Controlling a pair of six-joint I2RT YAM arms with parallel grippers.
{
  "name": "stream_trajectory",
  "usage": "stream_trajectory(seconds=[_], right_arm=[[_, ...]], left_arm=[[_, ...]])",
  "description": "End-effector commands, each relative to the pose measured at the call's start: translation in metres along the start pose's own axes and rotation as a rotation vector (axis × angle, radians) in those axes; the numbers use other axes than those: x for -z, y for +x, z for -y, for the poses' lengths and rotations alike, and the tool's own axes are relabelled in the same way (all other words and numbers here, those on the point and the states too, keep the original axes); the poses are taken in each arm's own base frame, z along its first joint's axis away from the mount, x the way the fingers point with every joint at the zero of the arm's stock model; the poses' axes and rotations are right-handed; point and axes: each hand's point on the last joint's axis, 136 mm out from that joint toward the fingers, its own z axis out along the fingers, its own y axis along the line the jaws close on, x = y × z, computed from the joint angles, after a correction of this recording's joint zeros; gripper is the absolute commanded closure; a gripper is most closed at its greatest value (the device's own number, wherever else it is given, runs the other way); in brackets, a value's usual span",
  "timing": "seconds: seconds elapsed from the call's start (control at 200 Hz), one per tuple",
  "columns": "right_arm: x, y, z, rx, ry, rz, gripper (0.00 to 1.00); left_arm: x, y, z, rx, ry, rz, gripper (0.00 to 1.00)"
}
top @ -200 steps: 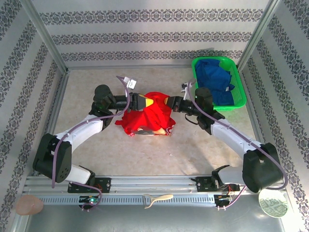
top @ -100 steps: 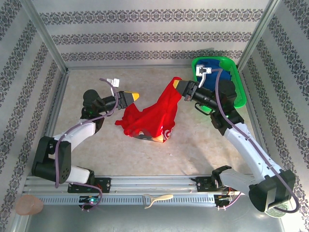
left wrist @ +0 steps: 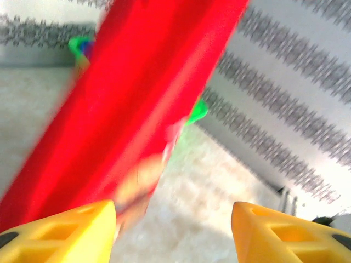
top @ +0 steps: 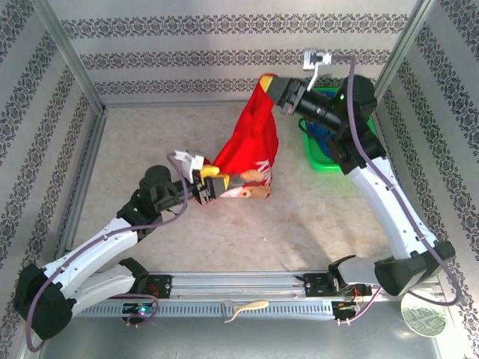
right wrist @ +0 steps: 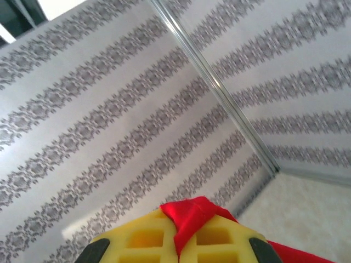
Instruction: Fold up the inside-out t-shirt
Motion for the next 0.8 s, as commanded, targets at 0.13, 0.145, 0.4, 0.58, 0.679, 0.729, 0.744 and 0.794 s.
stream_trajectory(seconds=[0.13, 0.145, 0.4, 0.58, 0.679, 0.729, 0.744, 0.794], right_arm=[[0.001, -0.061, -0.072, 0.141, -0.049, 0.111, 1.00], [0.002, -0.063, -0.075, 0.145, -0.051, 0.115, 1.00], [0.031, -0.107, -0.138, 0.257, -0.086, 0.219, 1.00], [0.055, -0.132, -0.173, 0.327, -0.092, 0.289, 1.00], [0.060, -0.136, -0.175, 0.336, -0.077, 0.309, 1.00], [0.060, -0.135, -0.173, 0.339, -0.070, 0.310, 1.00], [0.060, -0.135, -0.172, 0.339, -0.067, 0.310, 1.00], [0.057, -0.133, -0.167, 0.333, -0.055, 0.307, 1.00]], left_arm=[[-0.029, 0.018, -0.057, -0.158, -0.325, -0.062, 0.40], [-0.031, 0.017, -0.061, -0.164, -0.346, -0.061, 0.39], [-0.071, -0.023, -0.104, -0.228, -0.489, -0.085, 0.41], [-0.066, -0.063, -0.142, -0.136, -0.493, -0.060, 1.00], [-0.045, -0.092, -0.171, -0.091, -0.551, -0.021, 1.00], [-0.033, -0.107, -0.183, -0.059, -0.569, 0.000, 1.00], [-0.028, -0.112, -0.187, -0.046, -0.574, 0.010, 1.00], [-0.017, -0.122, -0.193, -0.008, -0.572, 0.030, 0.92]])
